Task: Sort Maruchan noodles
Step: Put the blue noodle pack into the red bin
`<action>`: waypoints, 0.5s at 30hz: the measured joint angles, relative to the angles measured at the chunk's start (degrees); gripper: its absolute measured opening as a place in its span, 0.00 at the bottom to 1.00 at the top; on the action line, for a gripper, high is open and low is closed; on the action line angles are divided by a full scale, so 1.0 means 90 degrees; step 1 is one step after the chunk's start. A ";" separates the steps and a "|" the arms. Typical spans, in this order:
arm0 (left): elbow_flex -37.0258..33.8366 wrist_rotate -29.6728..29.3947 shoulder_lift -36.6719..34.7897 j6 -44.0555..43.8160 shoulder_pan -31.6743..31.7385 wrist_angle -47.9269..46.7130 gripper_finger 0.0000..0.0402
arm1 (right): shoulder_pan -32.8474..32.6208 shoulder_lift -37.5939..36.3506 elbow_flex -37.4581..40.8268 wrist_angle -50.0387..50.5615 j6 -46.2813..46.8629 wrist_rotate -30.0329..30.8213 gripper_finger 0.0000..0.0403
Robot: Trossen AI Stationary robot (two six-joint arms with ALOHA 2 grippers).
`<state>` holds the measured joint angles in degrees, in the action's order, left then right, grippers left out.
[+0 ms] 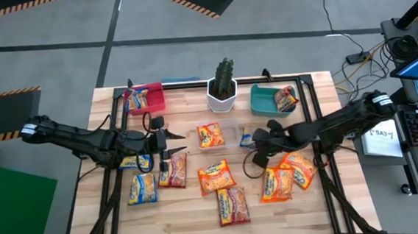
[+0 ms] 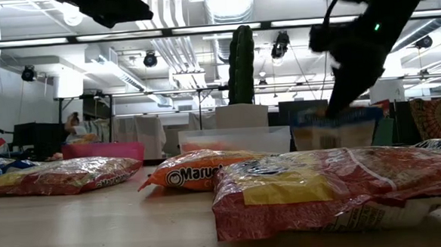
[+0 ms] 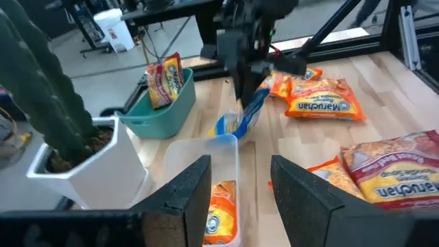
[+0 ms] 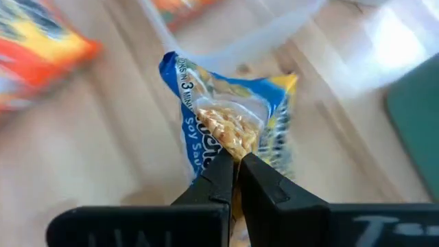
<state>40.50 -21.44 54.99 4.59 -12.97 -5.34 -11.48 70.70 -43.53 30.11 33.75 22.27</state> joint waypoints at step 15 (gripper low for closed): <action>-0.0048 0.0608 0.1621 -0.0633 -0.0294 0.2240 0.34 | -0.1103 -0.0704 0.0589 -0.2975 0.0303 0.0019 0.02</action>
<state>40.06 -15.97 69.57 -1.10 -15.62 14.81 -21.40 64.36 -38.22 3.34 36.48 22.44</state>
